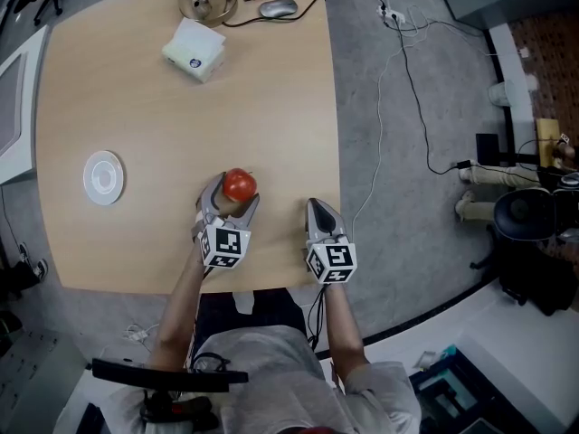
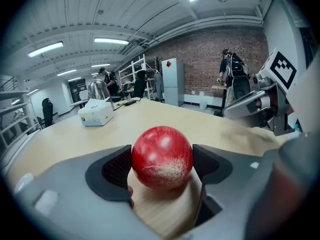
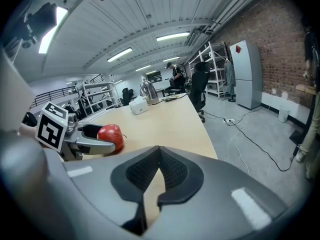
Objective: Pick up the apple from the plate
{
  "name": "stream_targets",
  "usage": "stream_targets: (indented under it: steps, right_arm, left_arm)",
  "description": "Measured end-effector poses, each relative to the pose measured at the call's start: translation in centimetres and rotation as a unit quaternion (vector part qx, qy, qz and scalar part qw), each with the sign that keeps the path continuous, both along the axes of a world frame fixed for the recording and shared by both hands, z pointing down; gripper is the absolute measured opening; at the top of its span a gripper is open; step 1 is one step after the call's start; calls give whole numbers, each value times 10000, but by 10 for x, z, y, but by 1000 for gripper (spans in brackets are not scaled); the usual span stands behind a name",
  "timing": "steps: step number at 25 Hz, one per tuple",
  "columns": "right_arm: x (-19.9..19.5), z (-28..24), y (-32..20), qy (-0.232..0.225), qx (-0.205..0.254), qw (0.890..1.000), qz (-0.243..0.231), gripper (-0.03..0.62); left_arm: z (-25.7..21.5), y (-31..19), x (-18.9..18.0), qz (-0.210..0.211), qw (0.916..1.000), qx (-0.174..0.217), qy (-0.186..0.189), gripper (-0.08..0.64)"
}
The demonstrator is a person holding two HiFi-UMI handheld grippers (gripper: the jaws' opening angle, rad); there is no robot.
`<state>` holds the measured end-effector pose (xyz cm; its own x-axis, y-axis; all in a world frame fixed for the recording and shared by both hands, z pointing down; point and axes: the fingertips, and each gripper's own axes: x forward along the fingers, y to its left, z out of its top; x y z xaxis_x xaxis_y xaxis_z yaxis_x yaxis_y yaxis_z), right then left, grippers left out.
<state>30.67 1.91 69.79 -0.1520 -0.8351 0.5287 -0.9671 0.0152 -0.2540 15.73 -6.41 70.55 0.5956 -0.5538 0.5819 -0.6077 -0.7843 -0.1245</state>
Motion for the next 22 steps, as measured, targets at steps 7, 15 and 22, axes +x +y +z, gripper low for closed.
stream_targets:
  steps: [7,15,22]
  right_arm:
    - [0,1,-1,-17,-1,10000,-33,6]
    - [1,2,1,-28,0,10000,-27,6]
    - [0,-3,0,-3,38,10000,-49,6]
  left_arm:
    - [0,-2,0,-110,9999,-2,43,403]
    - [-2,2,1,-108,9999,20,47,413]
    - [-9,6,-1,-103,9999,62,79,411]
